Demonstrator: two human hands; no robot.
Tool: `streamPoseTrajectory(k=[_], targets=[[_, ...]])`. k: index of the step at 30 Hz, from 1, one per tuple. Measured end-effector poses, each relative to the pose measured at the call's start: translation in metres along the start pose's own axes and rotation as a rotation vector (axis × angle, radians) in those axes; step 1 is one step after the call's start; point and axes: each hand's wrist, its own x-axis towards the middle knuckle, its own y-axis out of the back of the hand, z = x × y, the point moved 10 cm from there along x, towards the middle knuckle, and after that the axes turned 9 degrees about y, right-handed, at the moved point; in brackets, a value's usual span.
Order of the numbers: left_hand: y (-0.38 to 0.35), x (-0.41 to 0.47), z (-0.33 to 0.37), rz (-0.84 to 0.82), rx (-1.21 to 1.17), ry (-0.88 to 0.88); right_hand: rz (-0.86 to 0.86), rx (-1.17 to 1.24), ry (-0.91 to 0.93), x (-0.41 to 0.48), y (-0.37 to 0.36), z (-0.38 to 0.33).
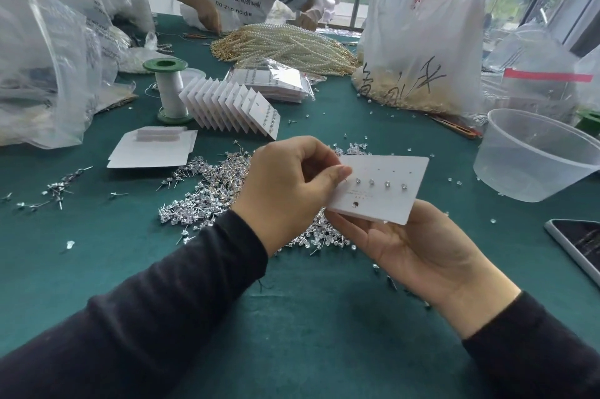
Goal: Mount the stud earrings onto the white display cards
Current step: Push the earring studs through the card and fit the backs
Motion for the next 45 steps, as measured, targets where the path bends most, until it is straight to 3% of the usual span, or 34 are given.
streamPoseTrajectory(k=[4,7,10,12,15,19,23,26,27,29,31,33,40,45], targets=[[0.001,-0.005,0.011,0.017,0.058,-0.102,0.028,0.035,-0.005,0.001,0.004,0.000],[-0.005,-0.011,0.024,-0.063,0.133,-0.219,0.045,0.143,-0.008,0.002,0.007,-0.002],[-0.020,-0.016,0.028,-0.168,0.297,-0.321,0.070,0.077,0.010,0.002,0.011,-0.004],[-0.020,-0.017,0.030,-0.137,0.299,-0.354,0.086,0.036,0.028,0.003,0.012,-0.004],[-0.010,-0.009,0.020,-0.037,0.183,-0.254,0.098,-0.013,0.052,0.004,0.014,-0.004],[-0.010,0.000,-0.005,-0.057,0.001,-0.026,0.139,-0.200,0.162,0.003,0.018,-0.015],[-0.014,0.002,-0.027,-0.084,-0.140,0.171,0.199,-0.615,0.336,-0.005,0.018,-0.040],[-0.021,-0.001,-0.049,-0.148,-0.375,0.412,0.355,-1.335,0.624,-0.021,0.020,-0.098],[-0.022,-0.001,-0.053,-0.154,-0.425,0.468,0.415,-1.554,0.637,-0.024,0.024,-0.112],[-0.024,-0.002,-0.058,-0.163,-0.475,0.533,0.525,-1.827,0.459,-0.022,0.051,-0.128],[-0.026,-0.003,-0.058,-0.185,-0.484,0.553,0.607,-1.860,0.214,-0.021,0.085,-0.132],[-0.029,-0.005,-0.057,-0.209,-0.479,0.563,0.614,-1.867,0.112,-0.022,0.101,-0.131],[-0.025,-0.006,-0.061,-0.176,-0.489,0.616,0.406,-1.868,0.091,-0.013,0.092,-0.116],[-0.025,-0.006,-0.061,-0.182,-0.471,0.621,0.366,-1.969,0.129,-0.011,0.081,-0.114]])
